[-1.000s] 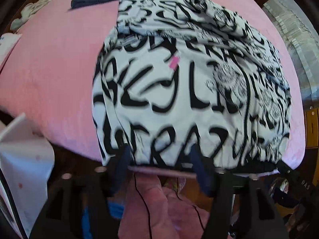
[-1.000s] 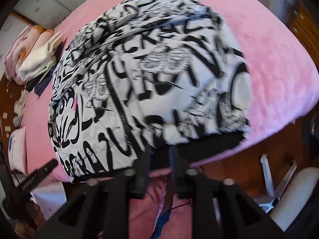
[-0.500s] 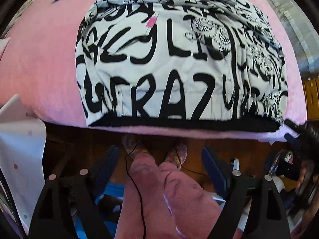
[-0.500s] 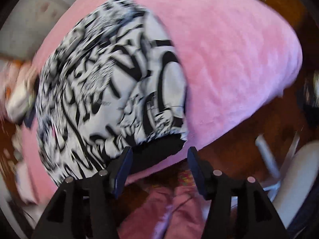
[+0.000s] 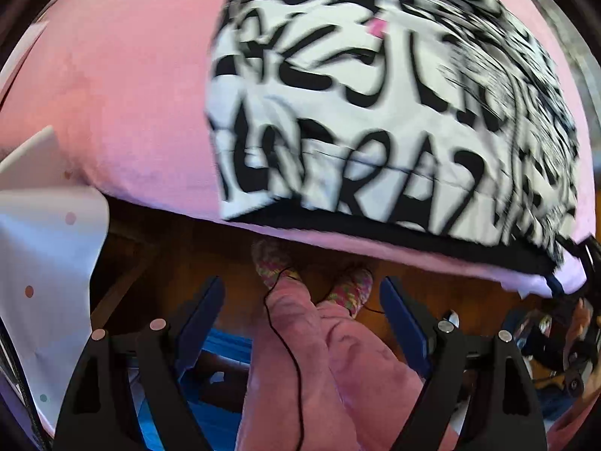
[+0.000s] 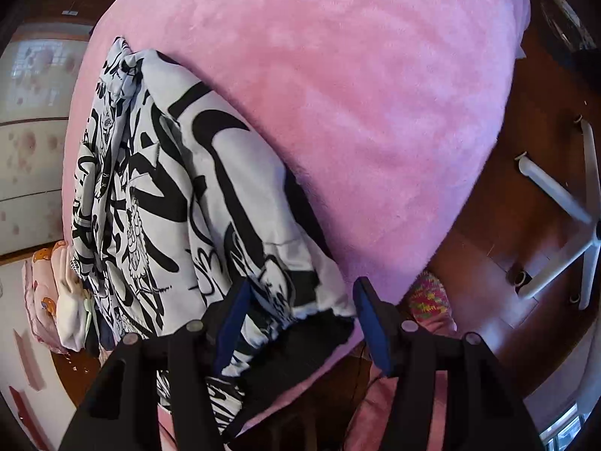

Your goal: Fold large clothes

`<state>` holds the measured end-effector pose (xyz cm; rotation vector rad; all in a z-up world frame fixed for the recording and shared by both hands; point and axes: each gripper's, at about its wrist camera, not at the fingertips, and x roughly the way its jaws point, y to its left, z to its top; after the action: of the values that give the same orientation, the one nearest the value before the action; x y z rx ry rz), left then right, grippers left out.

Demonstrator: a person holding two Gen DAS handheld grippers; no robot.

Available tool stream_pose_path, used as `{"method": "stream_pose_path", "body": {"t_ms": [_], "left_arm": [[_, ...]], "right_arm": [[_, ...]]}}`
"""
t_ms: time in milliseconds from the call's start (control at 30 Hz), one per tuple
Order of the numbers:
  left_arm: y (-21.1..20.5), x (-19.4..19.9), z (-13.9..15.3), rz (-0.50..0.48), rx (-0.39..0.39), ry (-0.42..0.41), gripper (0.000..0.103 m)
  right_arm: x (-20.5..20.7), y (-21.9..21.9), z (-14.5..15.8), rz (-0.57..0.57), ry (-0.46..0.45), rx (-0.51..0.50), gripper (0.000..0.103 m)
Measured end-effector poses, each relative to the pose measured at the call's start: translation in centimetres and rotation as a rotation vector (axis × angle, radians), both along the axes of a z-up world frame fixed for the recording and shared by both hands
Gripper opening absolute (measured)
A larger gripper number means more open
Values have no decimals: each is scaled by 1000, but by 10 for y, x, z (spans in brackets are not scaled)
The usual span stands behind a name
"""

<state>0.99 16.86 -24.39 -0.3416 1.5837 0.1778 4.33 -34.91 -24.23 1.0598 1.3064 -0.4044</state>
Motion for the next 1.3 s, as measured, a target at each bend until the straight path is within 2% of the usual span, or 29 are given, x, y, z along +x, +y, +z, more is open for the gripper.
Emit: {"method": "stream_pose_path", "body": {"t_ms": [100, 200, 300, 400, 533, 667, 733, 833, 967, 1067, 1133, 1167, 1233, 1300], "left_arm": [[19, 0, -6, 53, -9, -20, 85], [40, 1, -17, 144, -69, -43, 85], [61, 2, -28, 240, -106, -84, 85], [70, 4, -41, 288, -146, -98, 85], [80, 10, -62, 310, -229, -100, 85], [80, 19, -83, 306, -300, -65, 85], [77, 26, -89, 292, -308, -53, 85], [73, 32, -94, 252, -287, -39, 85], [68, 37, -97, 244, -279, -35, 85], [66, 39, -95, 264, -294, -41, 71], [64, 35, -91, 278, -292, -55, 55], [62, 33, -88, 276, -288, -66, 51], [58, 31, -82, 262, -283, -97, 32], [54, 32, -73, 255, -276, -116, 21]], "right_arm": [[6, 7, 1, 43, 9, -61, 57], [10, 12, 2, 70, 19, -105, 53], [10, 14, 3, 69, 23, -127, 50], [8, 14, 4, 54, 24, -136, 47], [8, 16, 7, 41, 35, -152, 39], [9, 23, 13, 40, 42, -187, 32], [8, 25, 16, 33, 42, -202, 27], [7, 27, 18, 21, 38, -219, 25], [5, 29, 20, 5, 32, -234, 22], [5, 33, 22, 9, 27, -247, 19], [6, 37, 26, 23, 25, -257, 17], [7, 39, 28, 33, 25, -265, 16], [11, 42, 33, 68, 16, -275, 12], [14, 45, 42, 108, -13, -277, 11]]}}
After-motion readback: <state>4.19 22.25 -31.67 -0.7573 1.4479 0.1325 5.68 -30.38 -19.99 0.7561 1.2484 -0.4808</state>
